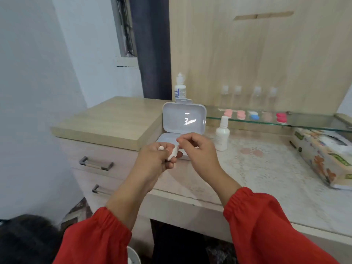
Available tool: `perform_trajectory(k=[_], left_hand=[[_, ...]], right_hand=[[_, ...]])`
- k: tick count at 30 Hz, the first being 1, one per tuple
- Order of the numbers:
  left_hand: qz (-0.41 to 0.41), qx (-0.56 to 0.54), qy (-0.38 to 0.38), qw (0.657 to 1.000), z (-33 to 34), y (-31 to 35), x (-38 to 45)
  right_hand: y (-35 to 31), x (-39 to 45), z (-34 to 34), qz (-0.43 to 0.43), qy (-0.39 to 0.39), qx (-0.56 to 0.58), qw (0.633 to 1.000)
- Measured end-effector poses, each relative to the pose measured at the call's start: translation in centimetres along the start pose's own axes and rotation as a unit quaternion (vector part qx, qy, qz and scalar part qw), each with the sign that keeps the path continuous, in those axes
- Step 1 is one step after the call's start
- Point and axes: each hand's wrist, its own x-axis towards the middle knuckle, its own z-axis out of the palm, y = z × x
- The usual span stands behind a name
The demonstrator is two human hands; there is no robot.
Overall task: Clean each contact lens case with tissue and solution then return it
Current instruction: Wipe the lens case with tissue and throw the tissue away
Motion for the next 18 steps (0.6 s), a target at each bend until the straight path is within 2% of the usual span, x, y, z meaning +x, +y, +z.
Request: perform_trajectory(k=[5,8,13,18], left_hand=[[0.014,0.039,0.059,0.997,-7.7,0.8,-3.3],[-0.014,0.069,0.091,0.993,-12.3,0.7,-5.2],[-0.152,0.153,0.153,0.964,-18.3,-2.8,-7.6],[-0.275,0.227,0.163,0.920,-21.8,-8.5,-9.1]], right_hand=[[-1.1,-1.4,7.7,0.003,-0.071,0.020,0.997],[-1.2,-3.0,12.0,0.013,-0.141,0.019,0.990],[0.8,-5.6,18.0,0.029,-0.223,-0.015,0.974],[4.6,-8.3,21.9,0.096,-0.282,-0.045,0.953]])
